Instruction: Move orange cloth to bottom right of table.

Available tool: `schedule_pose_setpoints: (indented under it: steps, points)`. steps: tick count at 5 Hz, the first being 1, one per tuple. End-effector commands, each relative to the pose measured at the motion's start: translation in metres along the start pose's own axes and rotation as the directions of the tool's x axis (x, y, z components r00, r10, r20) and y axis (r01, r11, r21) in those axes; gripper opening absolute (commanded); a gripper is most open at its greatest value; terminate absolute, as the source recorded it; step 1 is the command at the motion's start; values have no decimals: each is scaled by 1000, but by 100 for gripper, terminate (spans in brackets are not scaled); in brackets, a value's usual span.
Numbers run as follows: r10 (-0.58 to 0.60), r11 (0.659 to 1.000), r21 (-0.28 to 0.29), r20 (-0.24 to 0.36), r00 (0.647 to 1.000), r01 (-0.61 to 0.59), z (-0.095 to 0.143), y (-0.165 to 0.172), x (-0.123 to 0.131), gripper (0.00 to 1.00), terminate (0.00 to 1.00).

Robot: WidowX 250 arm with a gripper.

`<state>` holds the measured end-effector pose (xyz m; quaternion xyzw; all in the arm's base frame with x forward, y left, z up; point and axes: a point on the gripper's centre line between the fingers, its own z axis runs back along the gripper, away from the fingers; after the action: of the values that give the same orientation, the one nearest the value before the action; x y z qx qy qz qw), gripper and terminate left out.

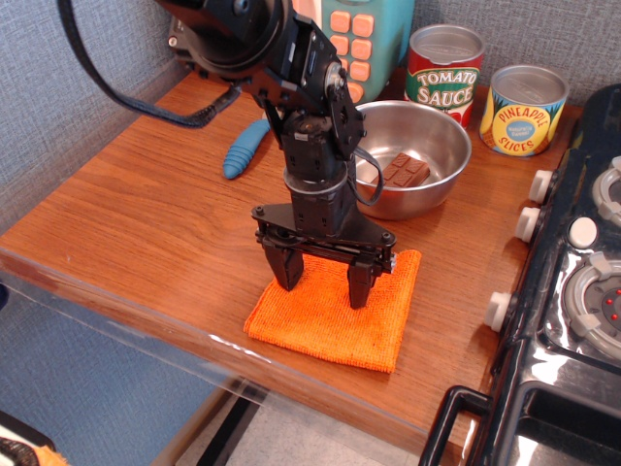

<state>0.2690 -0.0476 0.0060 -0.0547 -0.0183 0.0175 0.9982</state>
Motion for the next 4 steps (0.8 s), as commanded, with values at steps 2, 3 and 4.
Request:
schedule_pose_setpoints:
  steps: [2,3,4]
  points:
    - [-121,991,83,213,969,105,105,-6,-1,100,0]
    - [-132,989,92,221,966,114,122,2,-7,100,0]
    - [-127,990,82,205,971,113,127,10,-9,100,0]
